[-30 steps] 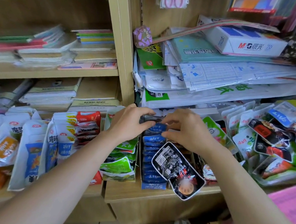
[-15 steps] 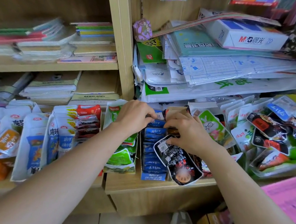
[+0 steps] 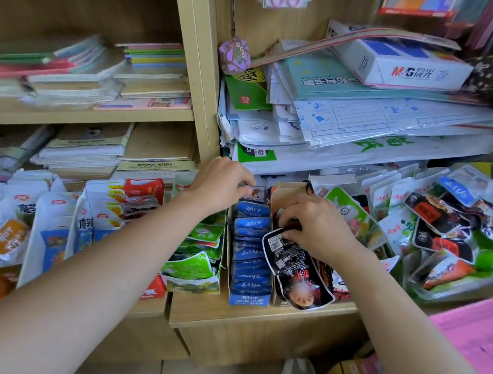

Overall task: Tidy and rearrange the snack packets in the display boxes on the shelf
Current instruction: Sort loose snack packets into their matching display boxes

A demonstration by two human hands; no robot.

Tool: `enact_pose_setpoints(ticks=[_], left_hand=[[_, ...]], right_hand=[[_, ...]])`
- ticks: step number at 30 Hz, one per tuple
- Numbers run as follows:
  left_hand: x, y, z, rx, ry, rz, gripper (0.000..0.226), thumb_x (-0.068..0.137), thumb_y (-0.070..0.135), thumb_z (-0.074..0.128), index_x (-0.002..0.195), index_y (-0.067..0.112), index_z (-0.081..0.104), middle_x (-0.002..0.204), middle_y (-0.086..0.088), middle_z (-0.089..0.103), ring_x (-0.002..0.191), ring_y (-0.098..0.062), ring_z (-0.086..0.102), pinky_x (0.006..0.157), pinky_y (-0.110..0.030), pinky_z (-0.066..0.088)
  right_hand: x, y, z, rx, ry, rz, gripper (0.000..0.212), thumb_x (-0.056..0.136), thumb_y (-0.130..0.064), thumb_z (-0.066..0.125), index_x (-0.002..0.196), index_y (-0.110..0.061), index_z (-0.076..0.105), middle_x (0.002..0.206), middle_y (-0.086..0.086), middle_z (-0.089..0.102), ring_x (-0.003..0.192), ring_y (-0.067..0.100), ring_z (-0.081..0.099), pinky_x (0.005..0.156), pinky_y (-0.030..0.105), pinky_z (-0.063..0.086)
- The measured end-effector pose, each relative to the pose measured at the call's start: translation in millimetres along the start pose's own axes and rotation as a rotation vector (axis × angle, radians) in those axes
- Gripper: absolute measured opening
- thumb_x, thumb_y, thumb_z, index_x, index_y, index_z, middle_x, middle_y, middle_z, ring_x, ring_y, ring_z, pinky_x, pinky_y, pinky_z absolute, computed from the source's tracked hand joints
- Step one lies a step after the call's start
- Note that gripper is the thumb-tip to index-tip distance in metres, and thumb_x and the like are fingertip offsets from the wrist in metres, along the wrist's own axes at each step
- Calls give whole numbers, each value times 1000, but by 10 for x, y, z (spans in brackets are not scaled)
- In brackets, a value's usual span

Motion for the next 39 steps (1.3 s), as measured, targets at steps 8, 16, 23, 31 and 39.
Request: enact_pose_setpoints(ticks=[8, 16, 23, 31, 39], left_hand=[[150, -5, 202, 149, -139, -6, 15, 93, 39, 69, 104, 31, 76, 100, 10, 75, 95, -18, 64, 99, -35, 38], [-273, 84, -99, -204, 12, 15, 18, 90, 36, 72, 107, 33, 76, 95, 16, 69, 91, -7, 62, 83, -31, 51], [-786, 502, 98, -45, -58, 198, 34, 91, 42, 69, 124, 35, 69, 130, 13, 64, 120, -14, 54, 99, -35, 34], [-1514, 280, -325, -180, 247, 109, 22, 89, 30, 73, 110, 27, 77, 104, 13, 73, 98, -9, 62, 89, -34, 48], [-2280, -1053, -676, -128, 469, -390, 23, 86, 16, 74, 107, 22, 77, 104, 6, 76, 101, -18, 69, 90, -37, 54]], right_hand=[[-26, -23, -45, -24, 74, -35, 36, 62, 3, 84, 88, -17, 69, 117, -9, 65, 104, 28, 60, 86, 37, 43], [-19, 37, -13, 75, 52, -50, 36, 67, 3, 81, 97, -16, 75, 116, 3, 65, 105, 33, 60, 86, 46, 51], [-116, -48, -80, 116, 72, -121, 29, 63, 2, 85, 88, -10, 75, 111, 7, 67, 98, 34, 62, 86, 45, 51], [-272, -477, -317, 243, 189, -175, 18, 78, -16, 82, 95, -15, 76, 98, -1, 71, 91, 15, 65, 82, 34, 54], [-110, -1448, -96, 324, 160, -243, 36, 87, -31, 73, 121, -20, 69, 105, -4, 71, 95, 11, 63, 83, 29, 52]])
Point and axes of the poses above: each hand's wrist, its own x-axis towards the middle knuckle, its own z-axis out of the palm, y = z × x, the point moved 8 cm from there along x, towards the middle knuckle
